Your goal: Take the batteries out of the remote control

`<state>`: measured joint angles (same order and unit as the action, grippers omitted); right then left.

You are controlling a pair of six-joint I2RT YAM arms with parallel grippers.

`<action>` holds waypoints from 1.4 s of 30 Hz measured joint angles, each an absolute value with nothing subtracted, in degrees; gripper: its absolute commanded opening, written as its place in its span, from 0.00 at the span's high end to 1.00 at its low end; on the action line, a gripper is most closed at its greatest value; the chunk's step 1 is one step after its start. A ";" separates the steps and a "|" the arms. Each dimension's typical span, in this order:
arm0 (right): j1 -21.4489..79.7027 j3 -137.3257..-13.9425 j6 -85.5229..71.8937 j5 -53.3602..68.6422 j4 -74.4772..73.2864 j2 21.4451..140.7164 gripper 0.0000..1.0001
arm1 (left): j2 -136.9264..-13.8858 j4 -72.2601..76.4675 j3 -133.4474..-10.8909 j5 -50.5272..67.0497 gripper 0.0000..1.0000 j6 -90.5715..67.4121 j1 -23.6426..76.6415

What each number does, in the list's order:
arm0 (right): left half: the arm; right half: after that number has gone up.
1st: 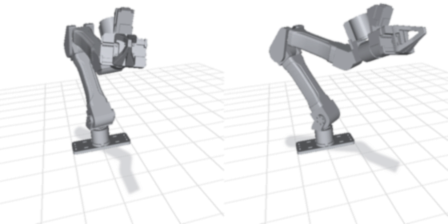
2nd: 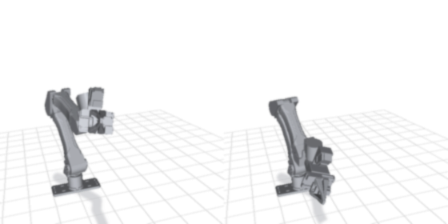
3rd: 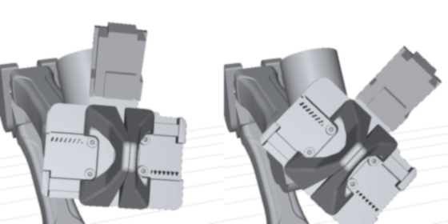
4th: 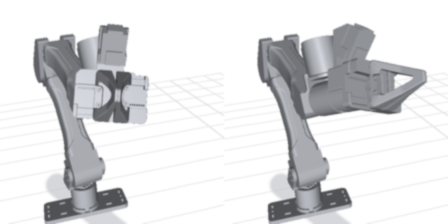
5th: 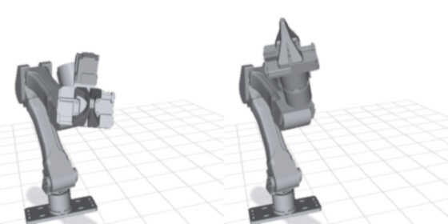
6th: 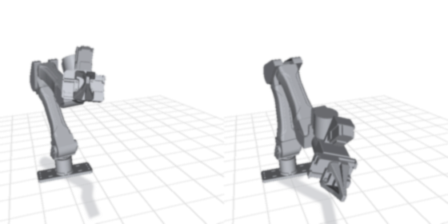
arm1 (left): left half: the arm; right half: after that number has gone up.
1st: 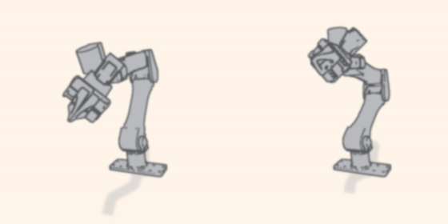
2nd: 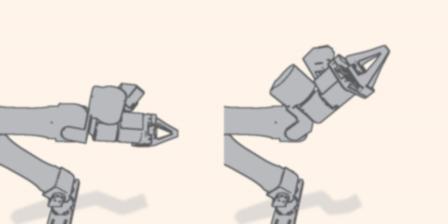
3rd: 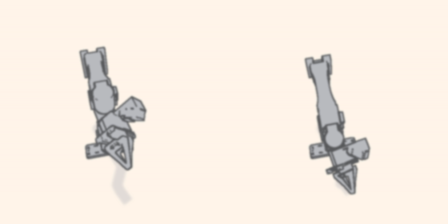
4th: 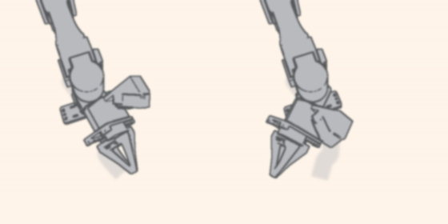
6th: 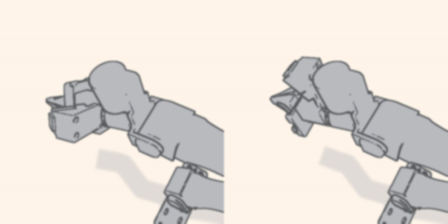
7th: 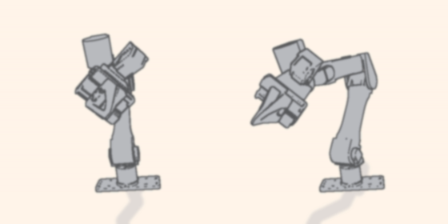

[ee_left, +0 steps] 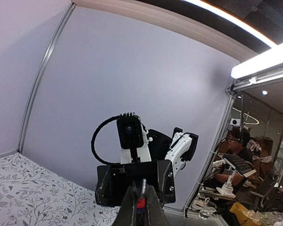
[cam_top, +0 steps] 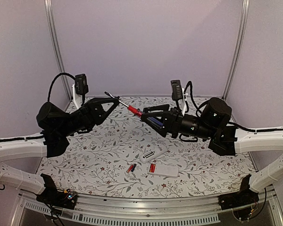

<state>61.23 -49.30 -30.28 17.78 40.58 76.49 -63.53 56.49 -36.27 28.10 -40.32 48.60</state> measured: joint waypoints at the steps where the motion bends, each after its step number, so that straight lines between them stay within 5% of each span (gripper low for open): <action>1: 61.23 -49.30 -30.63 18.52 40.91 76.77 0.28 | -63.57 56.71 -36.27 27.90 1.00 -40.25 48.73; 21: 61.23 -48.29 -34.72 20.21 46.89 77.12 0.29 | -62.85 61.21 -35.29 23.35 1.00 -38.74 49.15; 42: 61.06 -48.12 -37.69 20.38 51.07 77.91 0.70 | -66.70 68.27 -35.27 22.83 1.00 -38.83 49.89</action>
<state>61.06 -48.12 -37.69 20.38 51.07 77.91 -66.70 68.27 -35.27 22.83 -38.83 49.89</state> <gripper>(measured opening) 0.345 0.014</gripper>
